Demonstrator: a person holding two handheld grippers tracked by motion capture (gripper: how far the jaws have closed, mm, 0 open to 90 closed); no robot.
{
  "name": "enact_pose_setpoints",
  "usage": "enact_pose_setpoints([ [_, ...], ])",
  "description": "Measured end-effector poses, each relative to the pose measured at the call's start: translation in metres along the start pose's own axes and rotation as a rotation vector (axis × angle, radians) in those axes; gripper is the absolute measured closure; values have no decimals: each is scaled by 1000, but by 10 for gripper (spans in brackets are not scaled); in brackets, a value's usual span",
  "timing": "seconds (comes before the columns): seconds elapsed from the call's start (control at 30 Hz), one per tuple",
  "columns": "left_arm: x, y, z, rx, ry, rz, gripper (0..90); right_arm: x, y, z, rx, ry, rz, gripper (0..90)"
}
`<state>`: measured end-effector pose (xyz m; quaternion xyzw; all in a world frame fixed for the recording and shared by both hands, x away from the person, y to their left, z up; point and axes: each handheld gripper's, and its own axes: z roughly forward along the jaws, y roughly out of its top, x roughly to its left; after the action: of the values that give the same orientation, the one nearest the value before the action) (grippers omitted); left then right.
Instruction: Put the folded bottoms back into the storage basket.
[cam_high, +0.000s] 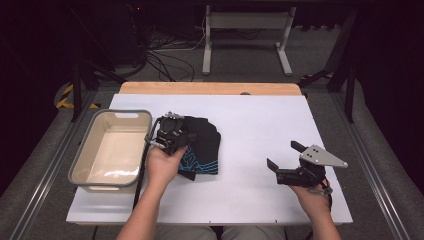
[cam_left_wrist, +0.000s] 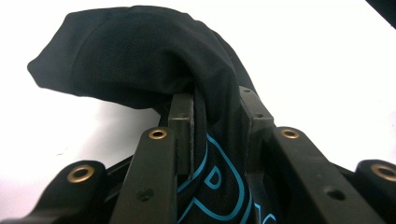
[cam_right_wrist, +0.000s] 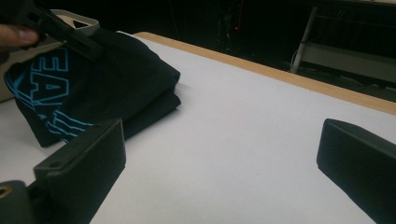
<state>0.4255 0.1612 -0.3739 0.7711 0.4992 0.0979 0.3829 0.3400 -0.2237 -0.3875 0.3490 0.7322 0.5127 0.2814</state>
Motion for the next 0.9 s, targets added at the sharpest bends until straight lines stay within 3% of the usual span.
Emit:
enact_pose_setpoints([
  [0.33,11,-4,-45,-33,32,28,720,1,0,0,4,-2,3,21],
  [0.47,15,-7,-69,-55,72,63,720,1,0,0,5,-2,0,21],
  [0.6,20,-9,-84,-70,85,65,720,1,-1,1,4,-1,-4,21],
  [0.77,36,-15,-112,-99,134,54,720,2,-1,2,11,-1,0,20],
  [0.9,45,-19,-124,-115,147,37,720,2,-2,3,13,-1,-4,21],
])
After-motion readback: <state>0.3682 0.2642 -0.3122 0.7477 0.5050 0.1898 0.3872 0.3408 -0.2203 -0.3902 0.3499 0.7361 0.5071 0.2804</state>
